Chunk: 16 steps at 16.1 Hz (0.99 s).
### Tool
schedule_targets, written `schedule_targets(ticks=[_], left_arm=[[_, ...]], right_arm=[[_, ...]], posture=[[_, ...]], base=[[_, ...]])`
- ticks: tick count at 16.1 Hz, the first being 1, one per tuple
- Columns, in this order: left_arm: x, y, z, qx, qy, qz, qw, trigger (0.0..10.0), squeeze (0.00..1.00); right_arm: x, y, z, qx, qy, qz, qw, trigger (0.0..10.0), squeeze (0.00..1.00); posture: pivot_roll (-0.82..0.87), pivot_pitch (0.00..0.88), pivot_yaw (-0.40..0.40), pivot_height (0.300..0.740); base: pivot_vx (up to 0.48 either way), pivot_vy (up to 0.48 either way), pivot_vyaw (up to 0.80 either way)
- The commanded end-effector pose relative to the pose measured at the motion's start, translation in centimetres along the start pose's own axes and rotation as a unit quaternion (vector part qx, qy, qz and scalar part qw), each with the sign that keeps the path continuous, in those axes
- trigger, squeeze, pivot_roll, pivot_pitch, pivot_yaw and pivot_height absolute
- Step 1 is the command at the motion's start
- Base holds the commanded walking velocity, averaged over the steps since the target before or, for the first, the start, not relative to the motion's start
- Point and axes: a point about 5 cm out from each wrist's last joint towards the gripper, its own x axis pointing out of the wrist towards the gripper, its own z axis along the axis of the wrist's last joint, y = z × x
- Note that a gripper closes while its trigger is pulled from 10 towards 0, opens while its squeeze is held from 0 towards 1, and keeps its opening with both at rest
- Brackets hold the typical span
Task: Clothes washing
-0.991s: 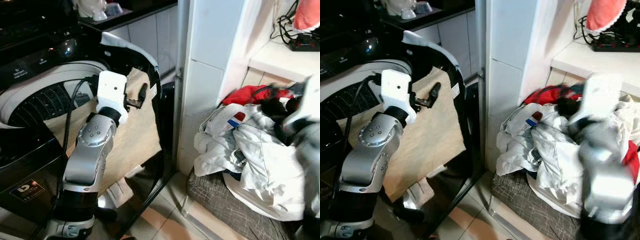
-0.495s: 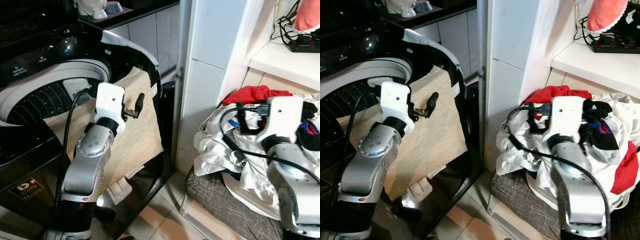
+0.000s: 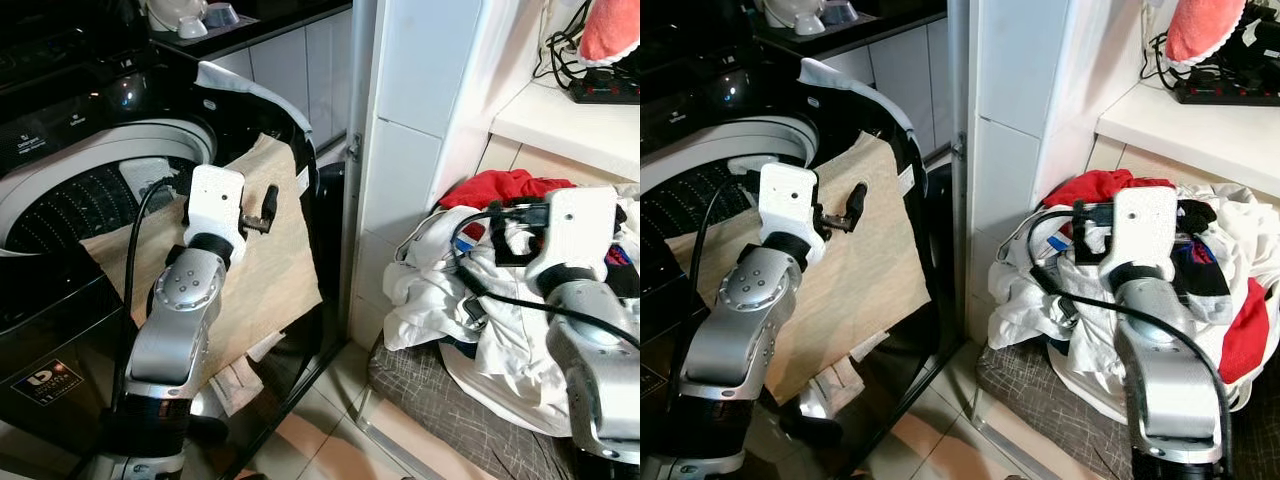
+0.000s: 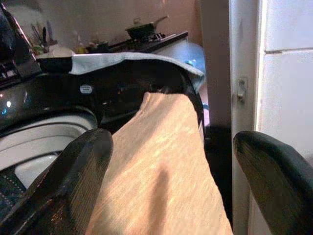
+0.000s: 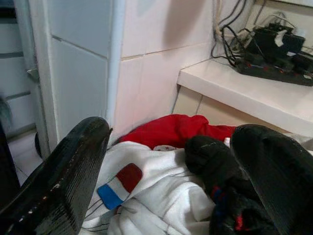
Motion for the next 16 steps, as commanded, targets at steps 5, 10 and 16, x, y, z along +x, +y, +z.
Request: schedule_targets(ticks=[5, 10, 16], left_arm=[[-0.1, -0.6, 1.1, 0.006, -0.028, -0.039, 0.999, 10.0, 0.0], [-0.1, -0.6, 1.8, 0.014, -0.038, -0.05, 0.998, 10.0, 0.0], [0.3, -0.4, 2.5, 0.025, -0.056, -0.021, 0.998, 10.0, 0.0]], right_arm=[[1.6, -2.8, -0.7, 0.003, 0.053, -0.033, 0.998, 10.0, 1.0], [3.7, -5.7, 0.4, 0.015, 0.066, -0.046, 0.997, 10.0, 1.0], [2.8, -1.7, 1.1, 0.058, 0.017, 0.025, 0.998, 10.0, 0.0]], posture=[[-0.07, 0.0, 0.035, 0.74], [-0.07, 0.0, 0.011, 0.74], [-0.06, 0.0, -0.003, 0.74]], base=[[0.0, 0.0, 0.0], [0.0, 0.0, 0.0], [0.0, 0.0, 0.0]])
